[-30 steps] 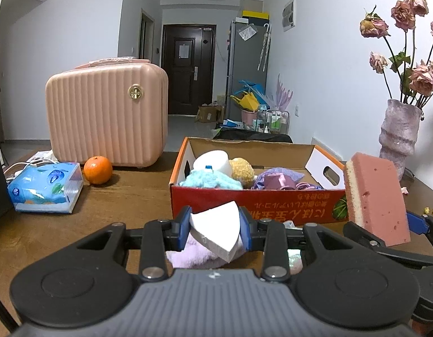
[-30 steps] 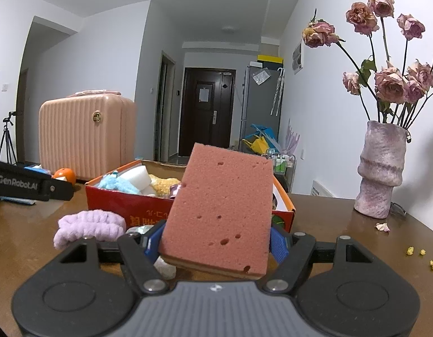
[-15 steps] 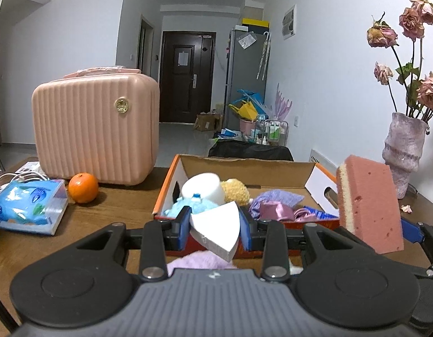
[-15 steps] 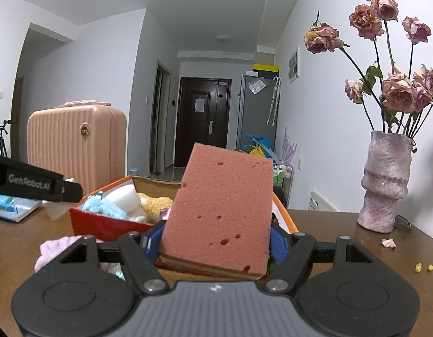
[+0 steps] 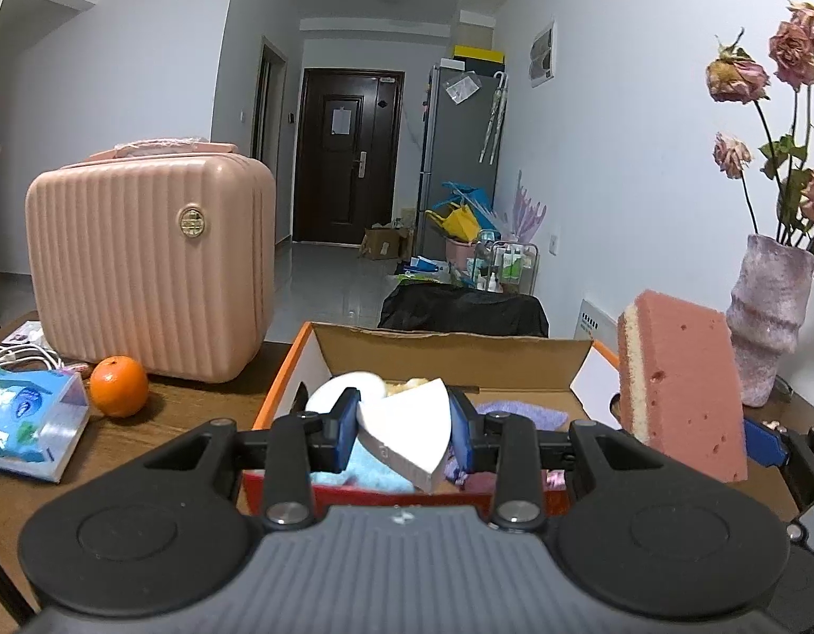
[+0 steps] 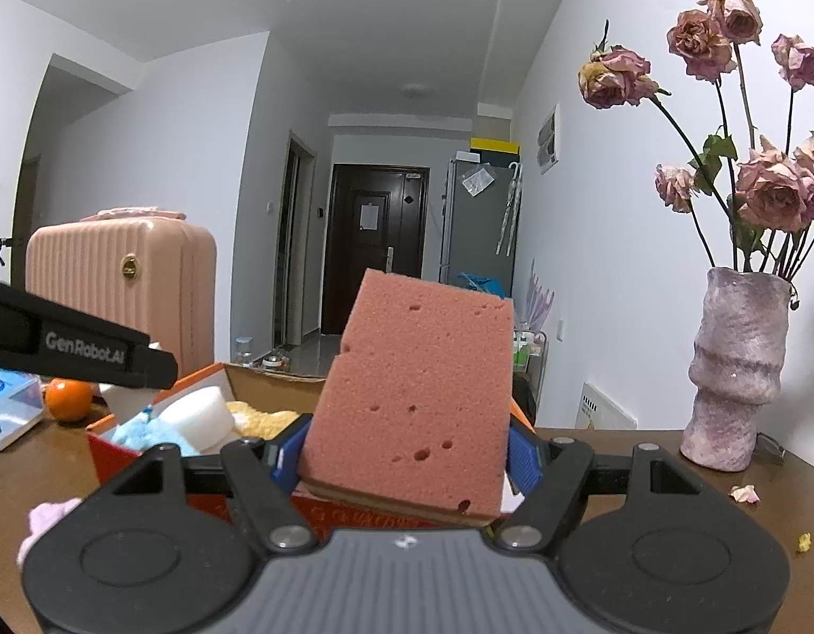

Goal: Organize soft objects
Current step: 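Carry the foam wedge in the left gripper to the box while the right carries the sponge, then open both grippers to drop the foam wedge and pink sponge into the box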

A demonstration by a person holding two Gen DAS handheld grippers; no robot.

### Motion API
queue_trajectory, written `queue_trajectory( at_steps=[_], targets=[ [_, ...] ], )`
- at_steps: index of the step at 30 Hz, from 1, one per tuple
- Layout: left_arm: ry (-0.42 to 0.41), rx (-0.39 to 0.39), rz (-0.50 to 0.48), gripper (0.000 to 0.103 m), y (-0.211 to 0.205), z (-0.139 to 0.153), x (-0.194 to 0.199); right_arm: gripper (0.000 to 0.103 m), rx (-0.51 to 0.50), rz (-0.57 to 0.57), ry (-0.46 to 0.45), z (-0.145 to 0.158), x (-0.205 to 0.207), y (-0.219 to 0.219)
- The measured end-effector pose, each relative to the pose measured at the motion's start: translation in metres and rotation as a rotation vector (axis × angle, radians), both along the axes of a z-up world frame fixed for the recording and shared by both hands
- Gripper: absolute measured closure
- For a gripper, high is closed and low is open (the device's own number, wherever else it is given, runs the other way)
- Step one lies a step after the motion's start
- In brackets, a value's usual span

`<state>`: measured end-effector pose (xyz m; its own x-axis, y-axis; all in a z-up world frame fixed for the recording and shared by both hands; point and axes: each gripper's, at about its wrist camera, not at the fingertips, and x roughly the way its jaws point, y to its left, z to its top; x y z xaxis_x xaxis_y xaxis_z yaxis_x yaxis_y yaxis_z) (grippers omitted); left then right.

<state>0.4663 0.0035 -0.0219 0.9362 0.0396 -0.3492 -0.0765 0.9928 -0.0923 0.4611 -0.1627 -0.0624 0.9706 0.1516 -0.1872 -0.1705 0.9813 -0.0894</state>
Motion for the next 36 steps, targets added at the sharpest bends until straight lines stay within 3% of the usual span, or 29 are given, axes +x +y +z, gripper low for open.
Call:
queue_trajectory(
  at_steps=[21, 36],
  targets=[
    [0.002, -0.039, 0.054, 0.067, -0.003, 0.000, 0.074, 0.031, 0.032, -0.035, -0.018, 0.004, 0.074, 0.001],
    [0.050, -0.026, 0.085, 0.067, -0.006, -0.014, 0.111, 0.031, 0.043, -0.062, 0.027, -0.001, 0.118, 0.005]
  ],
)
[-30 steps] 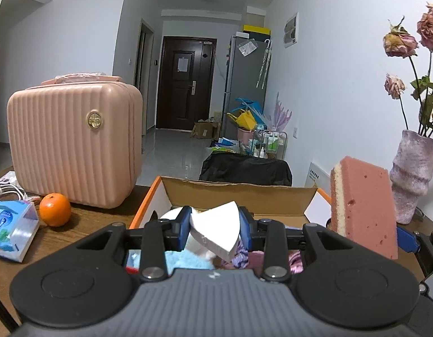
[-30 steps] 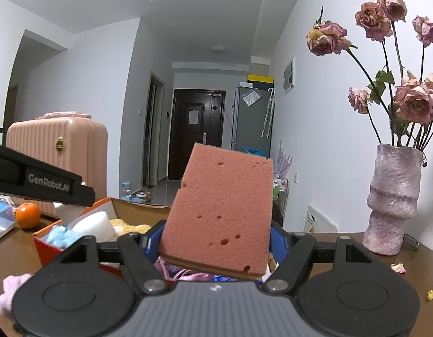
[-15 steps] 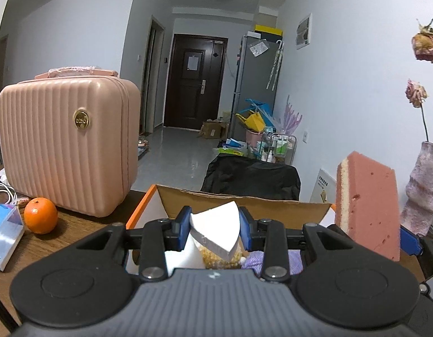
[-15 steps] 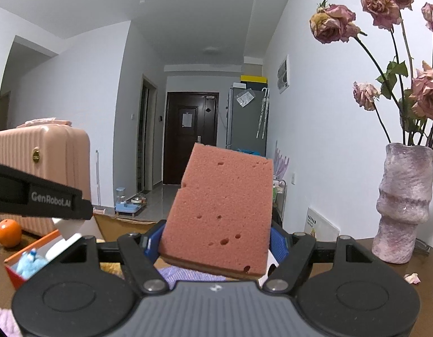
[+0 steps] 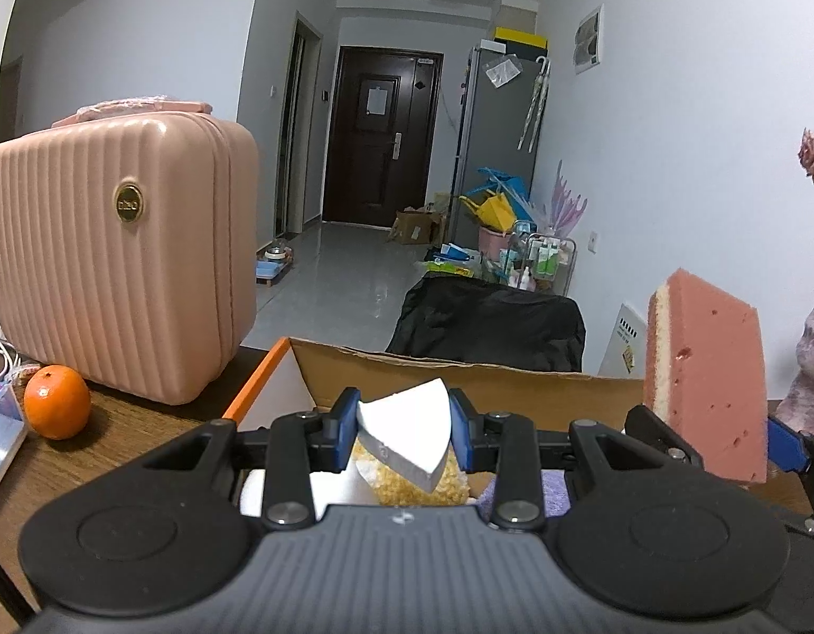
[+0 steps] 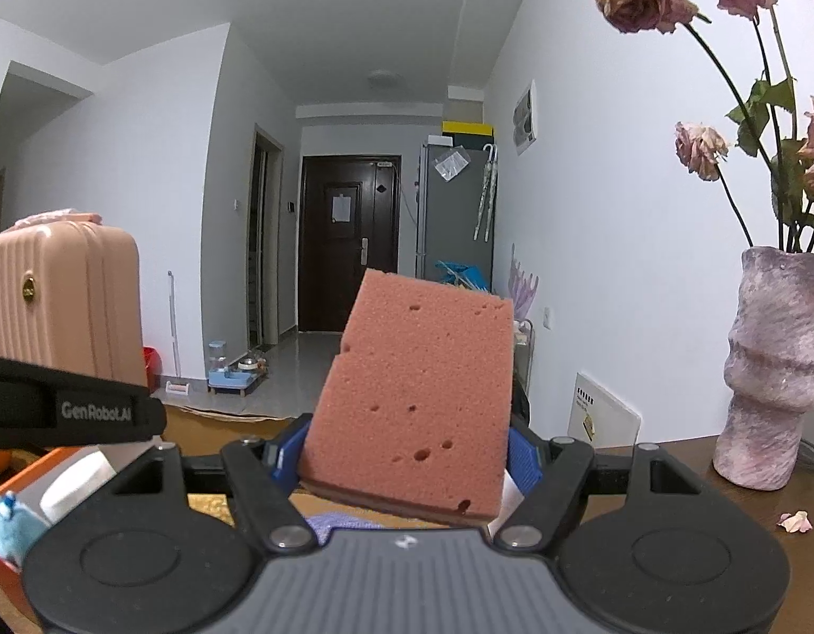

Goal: Organize soft objects
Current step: 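Open both grippers to drop the foam wedge and pink sponge into the box, then bring both tools back toward the lavender headband on the table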

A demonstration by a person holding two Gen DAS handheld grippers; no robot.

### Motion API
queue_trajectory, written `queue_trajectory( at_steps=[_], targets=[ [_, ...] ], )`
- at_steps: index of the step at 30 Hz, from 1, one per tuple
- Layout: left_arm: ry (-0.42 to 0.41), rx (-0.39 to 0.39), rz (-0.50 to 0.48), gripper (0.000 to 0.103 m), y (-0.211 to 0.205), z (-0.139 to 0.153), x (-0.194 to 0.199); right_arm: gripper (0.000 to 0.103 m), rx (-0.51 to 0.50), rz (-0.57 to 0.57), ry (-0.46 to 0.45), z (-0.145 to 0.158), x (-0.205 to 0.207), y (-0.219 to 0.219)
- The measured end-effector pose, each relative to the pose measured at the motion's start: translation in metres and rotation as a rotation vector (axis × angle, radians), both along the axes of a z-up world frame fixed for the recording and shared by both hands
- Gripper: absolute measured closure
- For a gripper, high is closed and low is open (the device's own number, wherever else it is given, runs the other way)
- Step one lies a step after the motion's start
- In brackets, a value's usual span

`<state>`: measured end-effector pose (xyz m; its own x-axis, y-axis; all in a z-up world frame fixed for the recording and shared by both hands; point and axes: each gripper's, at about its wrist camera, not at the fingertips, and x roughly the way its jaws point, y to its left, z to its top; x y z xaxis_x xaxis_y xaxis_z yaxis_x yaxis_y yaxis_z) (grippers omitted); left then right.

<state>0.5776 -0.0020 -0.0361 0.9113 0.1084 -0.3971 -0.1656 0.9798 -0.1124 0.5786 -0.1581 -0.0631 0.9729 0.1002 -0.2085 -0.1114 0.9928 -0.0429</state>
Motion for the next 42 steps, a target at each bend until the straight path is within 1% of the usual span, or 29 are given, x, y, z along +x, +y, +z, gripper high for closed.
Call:
queue_trajectory(
  at_steps=[7, 12, 16, 17, 18, 19, 20, 21, 22, 23, 24, 25, 27, 31, 42],
  targets=[
    [0.014, 0.038, 0.009, 0.067, -0.003, -0.007, 0.008, 0.031, -0.003, -0.003, 0.031, -0.003, 0.012, -0.001],
    [0.014, 0.046, 0.013, 0.067, -0.001, -0.008, 0.008, 0.031, -0.016, -0.001, 0.049, -0.005, 0.013, 0.000],
    [0.006, 0.037, 0.003, 0.063, 0.000, -0.008, 0.004, 0.029, -0.019, 0.003, 0.055, -0.005, 0.012, 0.000],
    [0.005, 0.040, 0.009, 0.058, 0.001, -0.008, 0.004, 0.029, -0.018, 0.003, 0.059, -0.006, 0.012, -0.001],
    [0.000, 0.041, 0.014, 0.049, 0.001, -0.007, 0.002, 0.027, -0.018, 0.005, 0.065, -0.006, 0.012, -0.001],
    [-0.004, 0.038, 0.020, 0.044, 0.002, -0.006, 0.001, 0.019, -0.016, 0.008, 0.070, -0.006, 0.012, -0.002],
    [-0.008, 0.035, 0.029, 0.028, 0.004, -0.006, -0.001, 0.015, -0.014, 0.010, 0.076, -0.006, 0.013, -0.003],
    [-0.013, 0.034, 0.042, 0.018, 0.005, -0.005, -0.002, 0.010, -0.013, 0.008, 0.078, -0.006, 0.013, -0.003],
    [-0.022, 0.036, 0.058, 0.015, 0.006, -0.005, -0.003, 0.007, -0.013, 0.006, 0.074, -0.006, 0.012, -0.004],
    [-0.026, 0.041, 0.070, 0.010, 0.007, -0.005, -0.004, 0.004, -0.013, 0.002, 0.067, -0.005, 0.011, -0.004],
    [-0.025, 0.046, 0.080, 0.002, 0.008, -0.005, -0.005, 0.000, -0.012, -0.001, 0.064, -0.006, 0.009, -0.004],
    [-0.028, 0.052, 0.094, 0.000, 0.010, -0.005, -0.006, 0.000, -0.009, -0.004, 0.062, -0.006, 0.009, -0.005],
    [-0.034, 0.068, 0.119, 0.000, 0.011, -0.005, -0.007, 0.000, -0.003, -0.008, 0.056, -0.006, 0.008, -0.006],
    [-0.027, 0.060, 0.135, 0.000, 0.018, -0.005, -0.008, 0.000, -0.001, -0.011, 0.064, -0.007, 0.009, -0.006],
    [-0.033, 0.061, 0.132, 0.000, 0.024, -0.004, -0.014, 0.000, 0.001, -0.013, 0.060, -0.009, 0.001, -0.006]
  ],
)
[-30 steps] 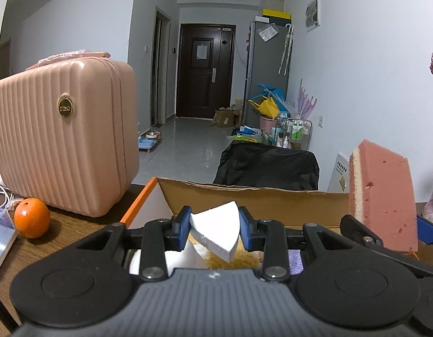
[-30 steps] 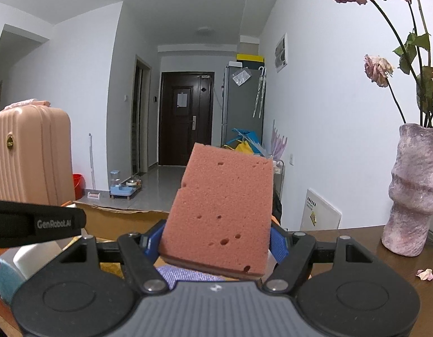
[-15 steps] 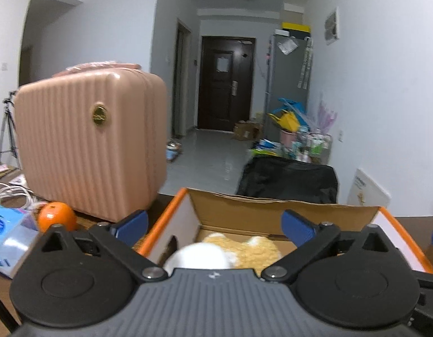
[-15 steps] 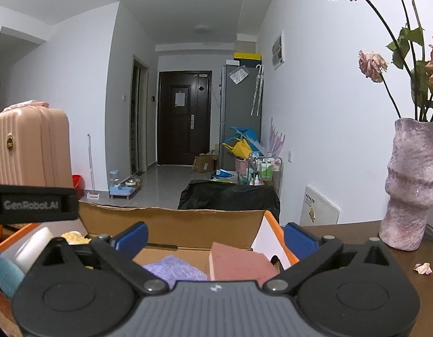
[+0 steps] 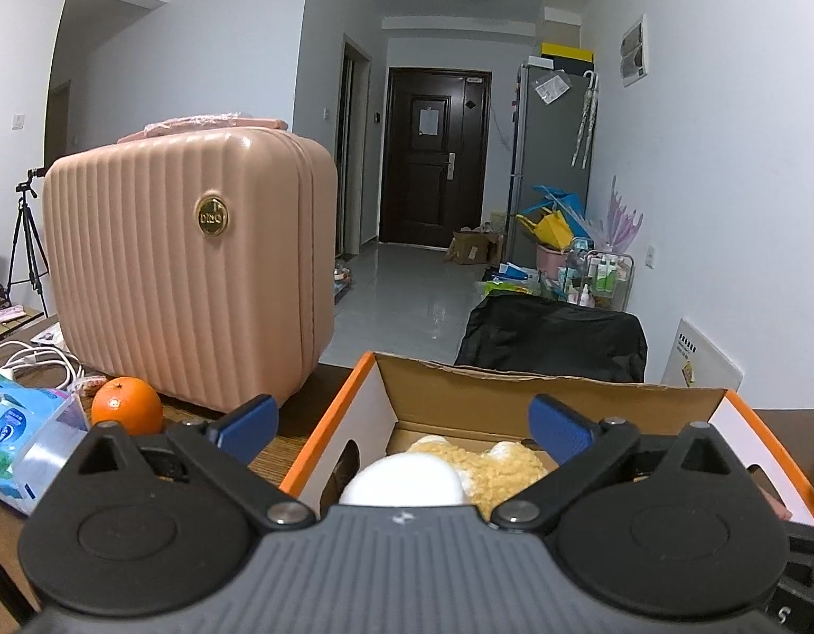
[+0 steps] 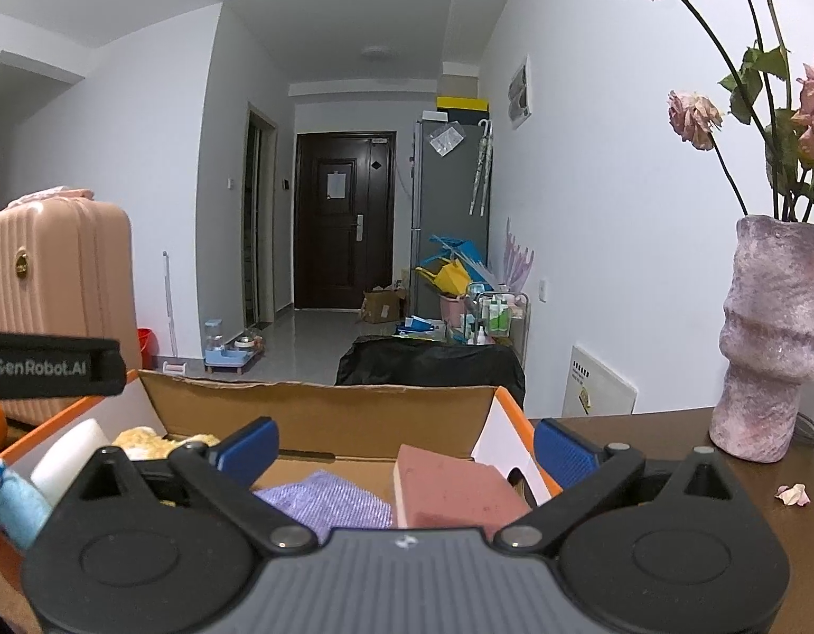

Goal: Organize soft objects
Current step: 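Bring both tools back toward the lavender headband on the table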

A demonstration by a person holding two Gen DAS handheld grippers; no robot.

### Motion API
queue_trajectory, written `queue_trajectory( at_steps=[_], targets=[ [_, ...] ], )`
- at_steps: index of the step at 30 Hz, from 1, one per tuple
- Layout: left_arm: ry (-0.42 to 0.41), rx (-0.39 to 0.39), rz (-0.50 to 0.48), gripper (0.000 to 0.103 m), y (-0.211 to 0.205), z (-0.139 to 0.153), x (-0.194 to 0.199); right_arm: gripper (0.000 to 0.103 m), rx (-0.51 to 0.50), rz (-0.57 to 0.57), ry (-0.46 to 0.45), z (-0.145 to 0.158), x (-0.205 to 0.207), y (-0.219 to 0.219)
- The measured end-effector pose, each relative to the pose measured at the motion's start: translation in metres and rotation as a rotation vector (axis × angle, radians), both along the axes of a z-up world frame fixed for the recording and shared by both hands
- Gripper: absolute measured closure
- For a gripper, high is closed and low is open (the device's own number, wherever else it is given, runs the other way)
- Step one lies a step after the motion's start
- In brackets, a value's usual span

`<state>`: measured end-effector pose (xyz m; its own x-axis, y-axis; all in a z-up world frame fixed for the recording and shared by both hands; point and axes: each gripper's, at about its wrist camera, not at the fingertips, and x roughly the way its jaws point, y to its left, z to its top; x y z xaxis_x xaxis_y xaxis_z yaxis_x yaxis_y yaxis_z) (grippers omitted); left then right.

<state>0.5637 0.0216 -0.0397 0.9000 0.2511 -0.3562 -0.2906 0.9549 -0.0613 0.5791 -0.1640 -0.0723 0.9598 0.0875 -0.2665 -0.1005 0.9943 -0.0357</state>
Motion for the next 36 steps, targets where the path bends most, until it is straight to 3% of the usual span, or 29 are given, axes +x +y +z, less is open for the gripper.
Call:
queue_trajectory(
  at_steps=[9, 36],
  targets=[
    [-0.025, -0.020, 0.009, 0.000, 0.008, 0.005, -0.017, 0.000, -0.003, -0.004, -0.046, 0.002, -0.019, -0.004],
    [-0.033, 0.055, 0.014, 0.000, 0.019, -0.001, -0.108, 0.000, -0.014, -0.008, -0.067, 0.000, -0.106, -0.017]
  ],
)
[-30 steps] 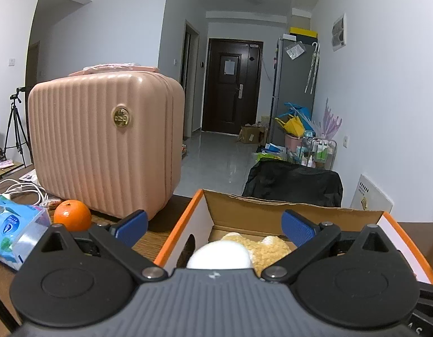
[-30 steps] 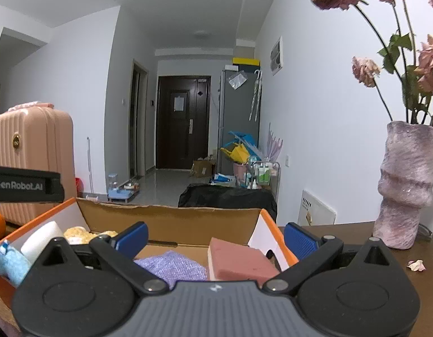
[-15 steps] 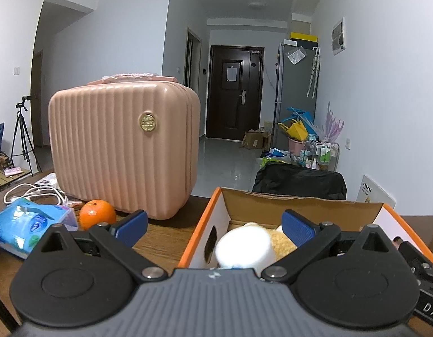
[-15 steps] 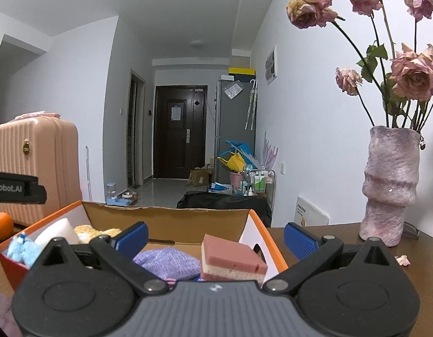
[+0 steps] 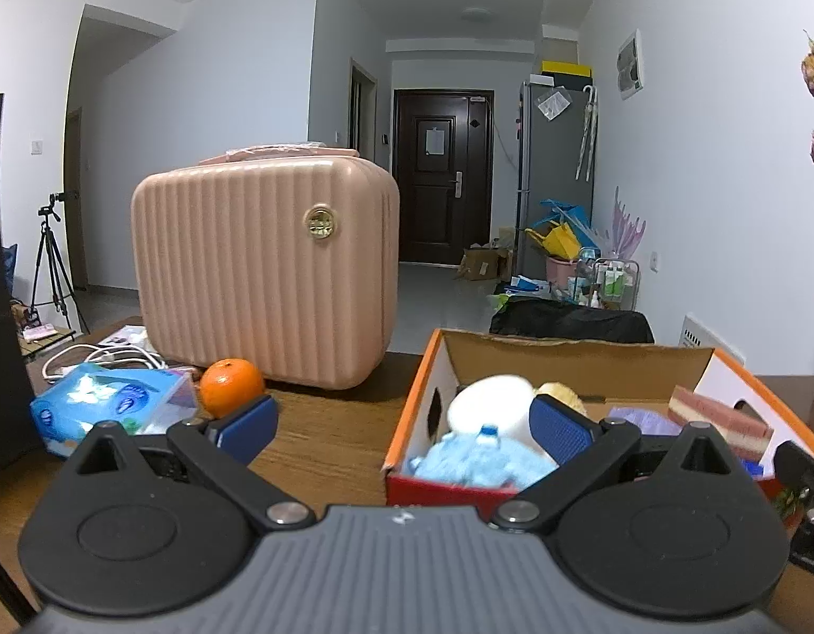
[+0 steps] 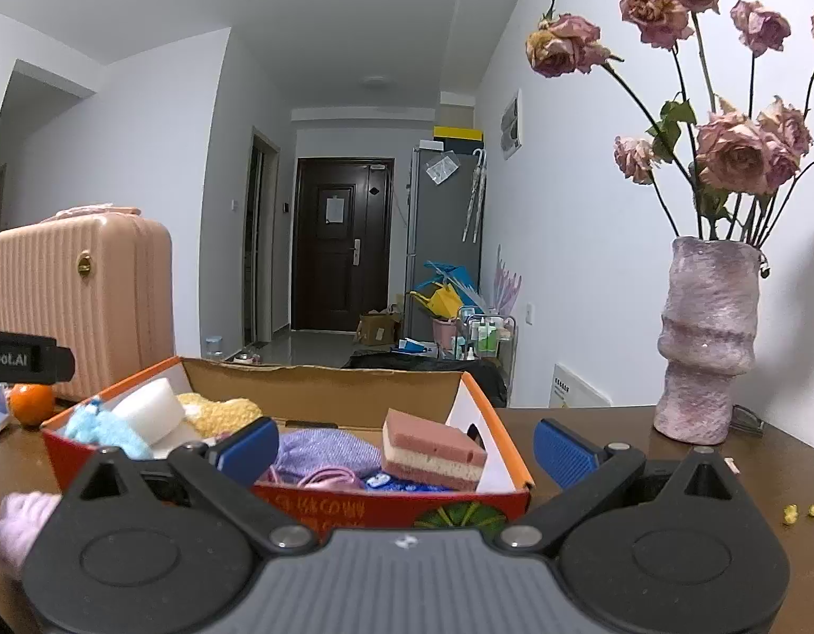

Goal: Organize soft objects
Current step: 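Bring both tools back toward the lavender headband on the table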

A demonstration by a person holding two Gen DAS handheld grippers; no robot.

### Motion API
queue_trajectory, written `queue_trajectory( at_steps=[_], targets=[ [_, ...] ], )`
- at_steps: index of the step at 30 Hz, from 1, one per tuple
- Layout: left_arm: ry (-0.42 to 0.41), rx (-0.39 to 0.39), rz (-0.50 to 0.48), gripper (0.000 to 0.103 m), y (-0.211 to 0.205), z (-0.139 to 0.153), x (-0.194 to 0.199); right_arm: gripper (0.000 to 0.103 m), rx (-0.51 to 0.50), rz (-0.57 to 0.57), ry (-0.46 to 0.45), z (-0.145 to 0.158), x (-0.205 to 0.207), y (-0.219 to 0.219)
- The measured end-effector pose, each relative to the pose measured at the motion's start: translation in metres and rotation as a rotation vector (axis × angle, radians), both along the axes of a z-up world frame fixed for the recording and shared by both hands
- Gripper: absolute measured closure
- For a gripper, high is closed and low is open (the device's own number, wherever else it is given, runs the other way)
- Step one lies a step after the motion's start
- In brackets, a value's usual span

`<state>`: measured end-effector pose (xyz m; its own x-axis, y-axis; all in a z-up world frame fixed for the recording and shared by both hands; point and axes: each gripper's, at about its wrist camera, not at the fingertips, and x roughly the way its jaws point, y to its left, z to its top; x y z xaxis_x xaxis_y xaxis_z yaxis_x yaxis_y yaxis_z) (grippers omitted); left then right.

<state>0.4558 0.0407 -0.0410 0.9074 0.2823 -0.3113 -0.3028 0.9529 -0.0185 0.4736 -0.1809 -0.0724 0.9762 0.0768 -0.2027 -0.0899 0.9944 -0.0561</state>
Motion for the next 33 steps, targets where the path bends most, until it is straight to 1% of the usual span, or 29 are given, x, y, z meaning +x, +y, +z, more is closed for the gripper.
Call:
queue_trajectory(
  at_steps=[12, 17, 28, 33],
  targets=[
    [0.013, 0.004, -0.006, 0.000, 0.012, -0.003, -0.048, 0.000, -0.013, 0.009, 0.015, -0.002, -0.047, -0.002],
    [0.025, 0.022, -0.012, 0.000, 0.015, -0.007, -0.067, 0.000, -0.017, 0.019, 0.023, -0.003, -0.067, -0.002],
    [0.042, 0.050, -0.058, 0.000, 0.020, -0.013, -0.110, 0.000, -0.043, 0.063, 0.050, -0.005, -0.104, -0.001],
    [0.038, 0.051, -0.076, 0.000, 0.025, -0.014, -0.127, 0.000, -0.053, 0.075, 0.071, -0.006, -0.117, 0.000]
  ],
)
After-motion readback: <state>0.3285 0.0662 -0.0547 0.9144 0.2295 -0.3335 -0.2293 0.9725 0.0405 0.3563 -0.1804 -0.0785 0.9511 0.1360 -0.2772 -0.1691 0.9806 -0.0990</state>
